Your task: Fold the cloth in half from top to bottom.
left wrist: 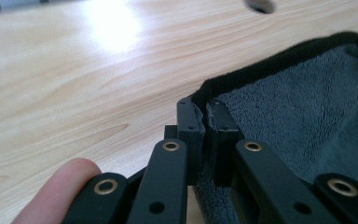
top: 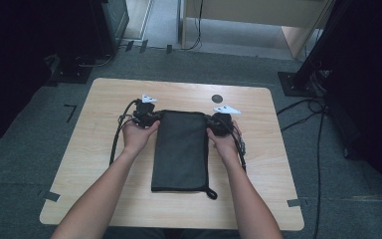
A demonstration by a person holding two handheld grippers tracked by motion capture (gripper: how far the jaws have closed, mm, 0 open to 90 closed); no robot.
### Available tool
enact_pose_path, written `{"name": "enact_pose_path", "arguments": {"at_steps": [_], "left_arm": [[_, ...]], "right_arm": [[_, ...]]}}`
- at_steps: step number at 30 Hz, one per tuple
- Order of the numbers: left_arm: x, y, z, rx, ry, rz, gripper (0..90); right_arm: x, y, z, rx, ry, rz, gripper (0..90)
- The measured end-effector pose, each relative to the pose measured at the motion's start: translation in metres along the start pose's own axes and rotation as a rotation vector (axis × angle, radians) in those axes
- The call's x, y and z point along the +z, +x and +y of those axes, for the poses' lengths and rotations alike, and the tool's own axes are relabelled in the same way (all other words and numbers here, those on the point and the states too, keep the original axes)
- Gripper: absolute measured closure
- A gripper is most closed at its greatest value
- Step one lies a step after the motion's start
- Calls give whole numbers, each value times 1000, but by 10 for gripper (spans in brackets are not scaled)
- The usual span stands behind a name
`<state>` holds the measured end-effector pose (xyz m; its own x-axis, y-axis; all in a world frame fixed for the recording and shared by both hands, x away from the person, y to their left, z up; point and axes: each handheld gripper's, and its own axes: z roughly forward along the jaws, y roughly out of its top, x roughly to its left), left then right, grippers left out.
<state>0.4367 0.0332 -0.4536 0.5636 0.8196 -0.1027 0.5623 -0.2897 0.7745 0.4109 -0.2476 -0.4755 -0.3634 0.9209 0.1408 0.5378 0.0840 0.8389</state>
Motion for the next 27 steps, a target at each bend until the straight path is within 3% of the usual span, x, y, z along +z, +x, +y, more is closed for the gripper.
{"name": "enact_pose_path", "arguments": {"at_steps": [3, 4, 6, 8, 10, 12, 13, 15, 18, 19, 21, 23, 24, 27], "left_arm": [[-20, -10, -12, 31, -44, -16, 868], [-27, -13, -18, 40, -56, -28, 868], [-42, -18, -31, 75, -80, -52, 865], [-56, -26, -49, 108, -85, -68, 865], [-66, -35, -68, 158, -76, -77, 863], [-75, -41, -86, 165, -65, -111, 862], [-79, -45, -94, 167, -65, -119, 862], [-87, -51, -108, 168, -59, -139, 862], [-96, -57, -124, 177, -49, -170, 850], [-97, -58, -130, 176, -34, -186, 850], [-96, -59, -137, 189, 27, -206, 778], [-101, -54, -146, 159, 5, -233, 679], [-105, -50, -147, 129, -18, -253, 605], [-115, -37, -141, 31, -95, -270, 577]], "right_arm": [[-31, 13, -10, -59, -50, 15, 865], [-31, 13, -10, -59, -50, 15, 865], [-56, 24, -26, -73, -75, 45, 865], [-64, 28, -33, -86, -79, 57, 865], [-79, 38, -49, -120, -72, 70, 865], [-95, 47, -74, -139, -54, 91, 865], [-100, 48, -81, -124, -43, 106, 865], [-104, 50, -88, -119, -32, 119, 865], [-118, 58, -104, -156, -4, 123, 862], [-118, 58, -104, -156, -4, 123, 862], [-121, 60, -109, -199, 50, 131, 821], [-125, 57, -113, -192, 110, 167, 727], [-130, 54, -114, -166, 104, 189, 698], [-148, 41, -108, -61, 43, 239, 674]]}}
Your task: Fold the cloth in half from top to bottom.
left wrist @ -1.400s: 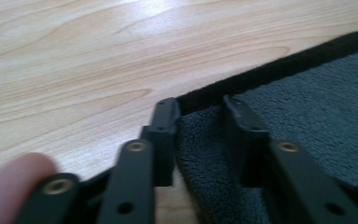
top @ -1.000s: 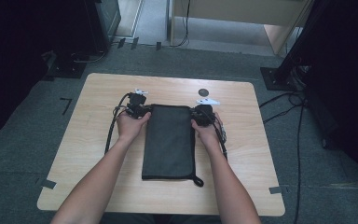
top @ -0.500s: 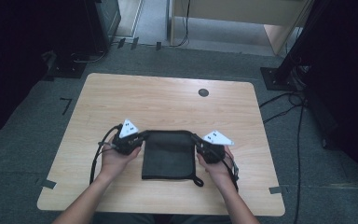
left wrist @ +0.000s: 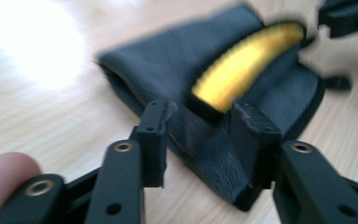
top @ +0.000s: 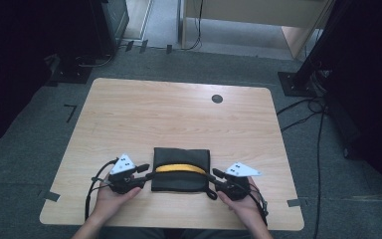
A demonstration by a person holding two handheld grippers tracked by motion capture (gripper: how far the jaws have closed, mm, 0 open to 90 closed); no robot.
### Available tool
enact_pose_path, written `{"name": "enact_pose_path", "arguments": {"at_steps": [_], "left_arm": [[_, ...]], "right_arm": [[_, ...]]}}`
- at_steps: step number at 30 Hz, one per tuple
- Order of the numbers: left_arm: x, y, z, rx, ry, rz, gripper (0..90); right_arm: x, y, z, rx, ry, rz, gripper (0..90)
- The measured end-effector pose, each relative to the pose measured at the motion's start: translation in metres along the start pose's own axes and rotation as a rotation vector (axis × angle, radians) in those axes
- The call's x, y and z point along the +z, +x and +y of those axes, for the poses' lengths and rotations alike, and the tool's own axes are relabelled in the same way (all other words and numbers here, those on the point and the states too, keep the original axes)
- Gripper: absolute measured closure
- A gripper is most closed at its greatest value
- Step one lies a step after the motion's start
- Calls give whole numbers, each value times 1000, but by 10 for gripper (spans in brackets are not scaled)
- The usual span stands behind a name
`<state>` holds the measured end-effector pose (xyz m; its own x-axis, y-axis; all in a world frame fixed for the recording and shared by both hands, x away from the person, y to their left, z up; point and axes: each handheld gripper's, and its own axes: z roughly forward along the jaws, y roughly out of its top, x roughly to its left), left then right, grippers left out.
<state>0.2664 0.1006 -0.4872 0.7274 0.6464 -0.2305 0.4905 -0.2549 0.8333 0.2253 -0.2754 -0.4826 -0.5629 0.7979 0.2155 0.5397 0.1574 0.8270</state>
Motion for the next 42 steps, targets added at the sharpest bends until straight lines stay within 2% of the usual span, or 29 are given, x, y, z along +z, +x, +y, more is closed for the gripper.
{"name": "enact_pose_path", "arguments": {"at_steps": [1, 2, 3, 4, 5, 6, 7, 9, 12, 13, 15, 16, 17, 18, 20, 23, 25, 28, 31, 33, 35, 36, 37, 39, 40, 42], "left_arm": [[-2, 2, 3, -11, -17, 4, 573], [-1, 3, 7, -22, -32, -4, 566], [1, 3, 10, -32, -36, -12, 563], [4, 1, 12, -35, -23, -5, 556], [10, -3, 13, -28, 4, 19, 555], [15, -7, 13, -17, 34, 44, 557], [21, -11, 11, -3, 63, 49, 561], [29, -19, 5, 26, 115, 41, 564], [33, -27, -6, 89, 178, 75, 558], [33, -28, -10, 105, 185, 91, 558], [31, -31, -17, 148, 186, 115, 547], [31, -32, -19, 156, 180, 123, 535], [30, -31, -20, 151, 176, 122, 528], [30, -31, -20, 147, 176, 125, 528], [28, -33, -19, 156, 168, 159, 461], [21, -29, -17, 91, 156, 141, 322], [14, -25, -17, 75, 144, 175, 246], [3, -13, -20, 26, 135, 190, 187], [-11, 1, -25, -20, 127, 226, 182], [-21, 10, -30, -35, 133, 265, 182], [-29, 18, -38, -43, 150, 312, 183], [-34, 22, -41, -58, 152, 320, 183], [-39, 25, -43, -67, 151, 325, 183], [-47, 28, -47, -48, 156, 369, 183], [-51, 29, -48, -41, 163, 394, 184], [-57, 34, -51, -60, 163, 408, 184]], "right_arm": [[-5, -2, 4, 34, -31, 0, 683], [-7, -3, 8, 47, -51, -22, 690], [-6, -4, 11, 39, -61, -52, 700], [-2, -4, 14, 30, -64, -75, 705], [3, -3, 15, 29, -62, -87, 705], [9, -3, 15, 31, -53, -102, 705], [16, -2, 14, 38, -41, -111, 704], [29, 1, 9, 41, -10, -93, 696], [38, 9, -4, -19, 67, -90, 631], [38, 9, -4, -19, 67, -90, 631], [36, 11, -12, -32, 112, -112, 591], [36, 10, -17, -44, 128, -122, 567], [34, 8, -24, -10, 107, -111, 541], [34, 8, -24, -10, 107, -111, 541], [33, 8, -21, 9, 113, -128, 468], [29, 15, -9, 39, 82, -141, 380], [28, 24, 2, 35, 52, -158, 355], [36, 40, 18, 18, 35, -157, 302], [56, 56, 27, 24, 43, -164, 244], [74, 63, 26, 23, 80, -191, 245], [91, 67, 21, 33, 115, -199, 228], [98, 68, 17, 28, 142, -217, 220], [104, 68, 12, 13, 163, -237, 208], [108, 70, 8, -47, 141, -259, 198], [109, 70, 8, -60, 144, -259, 194], [113, 66, 12, -60, 156, -249, 192]]}}
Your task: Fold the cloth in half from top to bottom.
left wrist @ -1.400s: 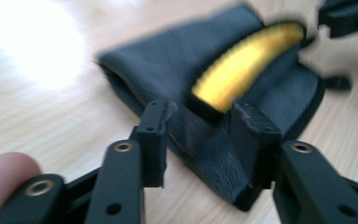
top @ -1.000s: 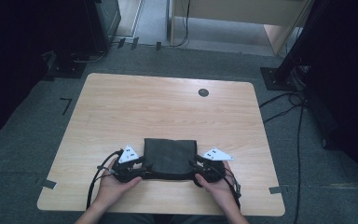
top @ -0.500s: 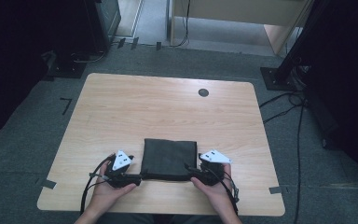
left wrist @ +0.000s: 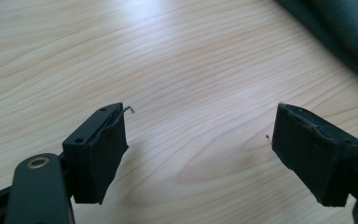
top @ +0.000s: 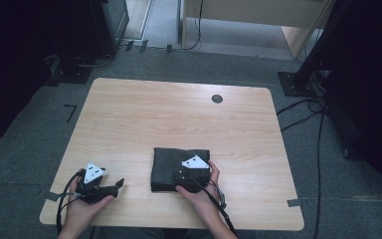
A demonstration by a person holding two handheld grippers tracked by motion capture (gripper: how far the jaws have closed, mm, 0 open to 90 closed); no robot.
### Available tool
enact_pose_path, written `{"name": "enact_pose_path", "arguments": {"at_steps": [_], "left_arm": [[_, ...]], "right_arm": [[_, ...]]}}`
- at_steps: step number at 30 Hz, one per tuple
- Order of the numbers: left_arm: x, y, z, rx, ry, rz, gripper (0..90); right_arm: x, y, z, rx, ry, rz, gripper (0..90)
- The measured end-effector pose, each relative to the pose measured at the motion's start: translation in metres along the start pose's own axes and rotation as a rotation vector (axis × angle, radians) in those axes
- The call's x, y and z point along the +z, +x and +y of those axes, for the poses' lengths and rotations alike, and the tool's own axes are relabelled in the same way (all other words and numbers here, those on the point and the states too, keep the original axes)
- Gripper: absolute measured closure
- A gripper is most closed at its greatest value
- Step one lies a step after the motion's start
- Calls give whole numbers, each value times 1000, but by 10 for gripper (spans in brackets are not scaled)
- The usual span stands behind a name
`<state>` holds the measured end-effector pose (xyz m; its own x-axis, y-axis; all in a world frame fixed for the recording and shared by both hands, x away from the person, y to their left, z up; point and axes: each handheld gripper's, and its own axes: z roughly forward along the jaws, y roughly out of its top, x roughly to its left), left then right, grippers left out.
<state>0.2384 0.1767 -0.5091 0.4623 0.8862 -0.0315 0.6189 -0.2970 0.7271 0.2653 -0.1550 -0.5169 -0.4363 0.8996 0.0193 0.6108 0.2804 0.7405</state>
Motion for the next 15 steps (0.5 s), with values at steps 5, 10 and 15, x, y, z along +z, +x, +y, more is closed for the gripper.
{"name": "enact_pose_path", "arguments": {"at_steps": [5, 10, 15], "left_arm": [[-9, 14, -6, -15, -1, 60, 183], [-13, 24, -11, -66, -6, 53, 183], [-9, 21, -12, -46, 17, 60, 183]], "right_arm": [[21, -10, 20, -14, -1, -10, 197], [48, -16, 46, 8, 3, -41, 196], [78, -32, 73, 28, -1, -53, 195]]}}
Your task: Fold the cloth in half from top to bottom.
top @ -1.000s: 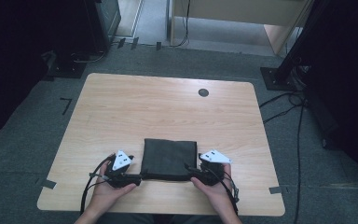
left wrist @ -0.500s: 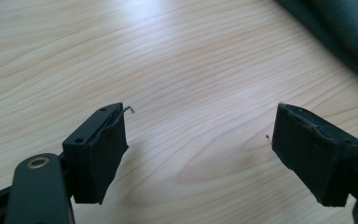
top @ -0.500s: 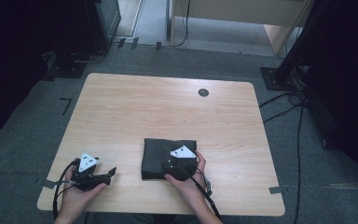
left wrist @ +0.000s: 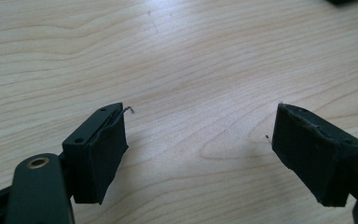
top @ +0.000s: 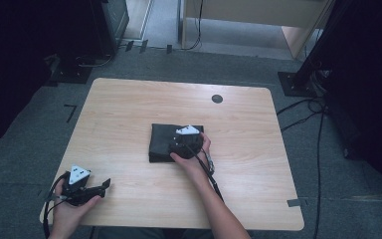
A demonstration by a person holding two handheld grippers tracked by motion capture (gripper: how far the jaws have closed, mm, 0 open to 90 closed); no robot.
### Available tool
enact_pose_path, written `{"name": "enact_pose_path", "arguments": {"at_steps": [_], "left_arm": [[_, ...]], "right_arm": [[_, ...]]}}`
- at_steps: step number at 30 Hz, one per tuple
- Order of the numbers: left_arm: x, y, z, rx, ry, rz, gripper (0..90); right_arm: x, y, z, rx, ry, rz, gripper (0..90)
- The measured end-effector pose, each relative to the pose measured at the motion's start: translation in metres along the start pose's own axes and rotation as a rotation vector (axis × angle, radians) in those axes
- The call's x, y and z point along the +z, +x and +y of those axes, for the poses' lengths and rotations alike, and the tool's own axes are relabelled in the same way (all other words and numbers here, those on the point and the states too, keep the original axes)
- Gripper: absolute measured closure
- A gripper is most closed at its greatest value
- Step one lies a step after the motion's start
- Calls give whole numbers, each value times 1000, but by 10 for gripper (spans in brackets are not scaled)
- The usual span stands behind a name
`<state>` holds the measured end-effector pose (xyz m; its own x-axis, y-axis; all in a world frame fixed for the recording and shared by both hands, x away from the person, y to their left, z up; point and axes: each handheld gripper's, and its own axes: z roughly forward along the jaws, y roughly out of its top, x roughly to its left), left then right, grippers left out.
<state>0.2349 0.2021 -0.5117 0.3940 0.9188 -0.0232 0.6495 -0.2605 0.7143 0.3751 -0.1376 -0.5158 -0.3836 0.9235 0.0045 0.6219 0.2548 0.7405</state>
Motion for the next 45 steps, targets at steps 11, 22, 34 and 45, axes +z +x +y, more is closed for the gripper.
{"name": "enact_pose_path", "arguments": {"at_steps": [11, 22, 34, 45], "left_arm": [[3, -3, -1, 28, 26, 4, 183], [6, -5, -2, 31, 5, 14, 153], [9, -6, 0, 23, 7, 24, 153], [9, -6, 0, 23, 8, 24, 153]], "right_arm": [[24, -20, 24, 4, 6, 12, 172], [-32, -44, 3, 19, -32, 40, 144], [-135, -109, -59, 10, -80, -11, 137], [-174, -155, -125, 100, -49, -63, 138]]}}
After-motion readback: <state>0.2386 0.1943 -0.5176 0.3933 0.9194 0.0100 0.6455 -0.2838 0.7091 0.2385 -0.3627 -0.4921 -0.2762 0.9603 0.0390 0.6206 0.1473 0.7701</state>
